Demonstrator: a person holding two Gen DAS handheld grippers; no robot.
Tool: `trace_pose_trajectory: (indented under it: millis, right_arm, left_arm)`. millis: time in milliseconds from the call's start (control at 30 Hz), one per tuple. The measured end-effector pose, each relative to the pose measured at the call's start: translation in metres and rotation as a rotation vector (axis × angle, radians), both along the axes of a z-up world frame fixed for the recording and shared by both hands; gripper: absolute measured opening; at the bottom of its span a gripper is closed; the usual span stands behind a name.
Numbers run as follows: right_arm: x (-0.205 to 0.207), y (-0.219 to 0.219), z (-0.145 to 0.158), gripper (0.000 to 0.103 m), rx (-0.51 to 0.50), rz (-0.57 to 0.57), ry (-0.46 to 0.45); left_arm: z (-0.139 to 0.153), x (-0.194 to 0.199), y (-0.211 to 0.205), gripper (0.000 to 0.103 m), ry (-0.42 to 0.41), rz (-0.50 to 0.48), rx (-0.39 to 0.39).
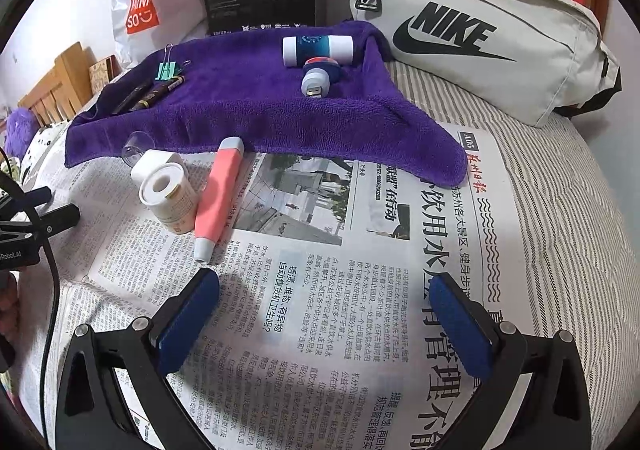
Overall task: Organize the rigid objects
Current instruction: 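Move both open tools back over the items on the newspaper, then grasp the clear plastic cup with the left tool while the right tool grasps the pink marker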
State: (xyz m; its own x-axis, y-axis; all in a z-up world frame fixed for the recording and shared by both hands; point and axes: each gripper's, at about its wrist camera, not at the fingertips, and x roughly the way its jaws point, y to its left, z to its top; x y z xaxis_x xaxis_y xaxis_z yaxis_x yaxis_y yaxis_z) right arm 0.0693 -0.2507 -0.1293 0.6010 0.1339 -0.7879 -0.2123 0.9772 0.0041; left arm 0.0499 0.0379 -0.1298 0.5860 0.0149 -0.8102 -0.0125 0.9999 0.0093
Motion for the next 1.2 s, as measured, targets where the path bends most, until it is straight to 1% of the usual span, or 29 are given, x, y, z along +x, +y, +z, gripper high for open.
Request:
trace_pose_trajectory:
  millis: [200, 267, 300, 333, 367, 433, 467, 533, 600, 733, 833, 933, 967, 1033, 1100, 1167, 1200]
  right_arm:
    - [0.0, 0.0, 0.0, 0.103, 0.002, 0.0, 0.0]
    - [0.0, -0.001, 0.0, 0.103, 0.002, 0.0, 0.0]
    - [0.0, -0.001, 0.0, 0.103, 0.001, 0.0, -0.001]
    - [0.0, -0.001, 0.0, 0.103, 0.001, 0.0, -0.001]
    - [0.0, -0.001, 0.0, 0.103, 0.003, 0.0, 0.0]
    - [0.0, 0.0, 0.0, 0.103, 0.004, 0.0, 0.0]
    - [0.0, 0.0, 0.0, 0.103, 0.004, 0.0, 0.0]
    - [0.0, -0.001, 0.0, 0.103, 0.004, 0.0, 0.0]
    - [0.0, 0.0, 0.0, 0.103, 0.004, 0.0, 0.0]
    - [0.0, 0.0, 0.0, 0.103, 0.004, 0.0, 0.0]
    - [0.0, -0.001, 0.0, 0.103, 0.004, 0.0, 0.0]
    - [0.0, 0.0, 0.0, 0.103, 0.004, 0.0, 0.0]
    - [0.0, -0.001, 0.0, 0.103, 0.004, 0.001, 0.0]
    - [0.0, 0.0, 0.0, 0.103, 0.004, 0.0, 0.0]
    - [0.0, -0.001, 0.0, 0.103, 0.004, 0.001, 0.0]
    - [0.0, -0.001, 0.0, 0.103, 0.004, 0.001, 0.0]
    - [0.0, -0.001, 0.0, 0.103, 0.004, 0.001, 0.0]
  left_arm:
    - [0.0, 0.0, -0.001, 0.103, -0.003, 0.0, 0.005]
    - [0.003, -0.002, -0.002, 0.097, -0.011, -0.009, -0.004]
    - [0.004, -0.003, -0.003, 0.089, -0.014, -0.012, -0.012]
    - [0.008, -0.004, -0.002, 0.078, -0.018, -0.008, -0.033]
    - [0.011, -0.005, -0.002, 0.075, -0.019, -0.008, -0.065]
    - [0.018, -0.003, -0.002, 0.075, -0.007, -0.022, -0.165]
    - [0.021, -0.002, -0.004, 0.075, -0.012, -0.019, -0.184]
    - [0.028, -0.001, -0.011, 0.075, -0.032, -0.026, -0.182]
    - [0.033, 0.004, -0.018, 0.075, -0.033, -0.026, -0.168]
    - [0.041, 0.02, -0.037, 0.075, -0.022, -0.024, -0.181]
    - [0.04, 0.033, -0.053, 0.075, 0.0, -0.031, -0.153]
    - [0.034, 0.044, -0.063, 0.075, 0.03, -0.044, -0.179]
    - [0.032, 0.047, -0.064, 0.073, 0.037, -0.039, -0.189]
    - [0.026, 0.055, -0.066, 0.061, 0.061, -0.028, -0.218]
    - [0.023, 0.06, -0.069, 0.058, 0.073, -0.017, -0.23]
    - [0.019, 0.064, -0.072, 0.057, 0.078, -0.006, -0.219]
    - [0.018, 0.066, -0.073, 0.054, 0.082, -0.004, -0.217]
